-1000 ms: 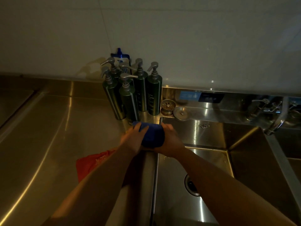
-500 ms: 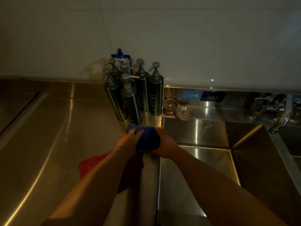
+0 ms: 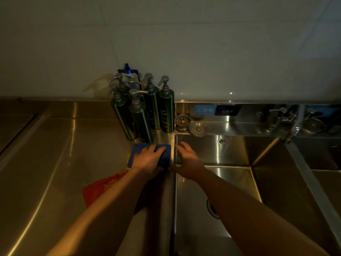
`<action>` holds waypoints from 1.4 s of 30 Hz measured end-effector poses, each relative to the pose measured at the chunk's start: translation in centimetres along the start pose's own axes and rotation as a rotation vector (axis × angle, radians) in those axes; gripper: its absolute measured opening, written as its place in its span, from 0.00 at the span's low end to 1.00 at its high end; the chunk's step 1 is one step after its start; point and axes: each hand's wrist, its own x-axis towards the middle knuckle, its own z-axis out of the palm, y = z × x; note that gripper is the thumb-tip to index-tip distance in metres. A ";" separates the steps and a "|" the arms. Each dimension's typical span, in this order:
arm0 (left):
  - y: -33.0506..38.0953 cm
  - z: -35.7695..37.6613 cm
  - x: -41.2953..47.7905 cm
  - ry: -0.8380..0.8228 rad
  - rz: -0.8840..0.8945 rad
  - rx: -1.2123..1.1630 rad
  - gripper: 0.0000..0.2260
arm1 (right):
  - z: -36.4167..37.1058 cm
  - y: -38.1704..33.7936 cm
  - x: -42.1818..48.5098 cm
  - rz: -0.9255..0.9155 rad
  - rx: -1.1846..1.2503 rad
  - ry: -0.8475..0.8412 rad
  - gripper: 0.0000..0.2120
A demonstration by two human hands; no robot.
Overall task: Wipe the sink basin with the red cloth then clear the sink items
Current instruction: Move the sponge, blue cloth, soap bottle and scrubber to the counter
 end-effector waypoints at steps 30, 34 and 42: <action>28.8 0.0 -1.5 0.225 0.205 0.006 0.21 | -17.9 15.8 -17.5 0.297 0.011 0.313 0.12; 29.9 0.2 -1.7 0.220 0.270 -0.008 0.21 | -18.6 16.1 -20.0 0.401 0.075 0.377 0.10; 34.3 0.2 -1.9 0.239 0.406 -0.146 0.20 | -20.8 16.7 -24.4 0.464 0.084 0.546 0.07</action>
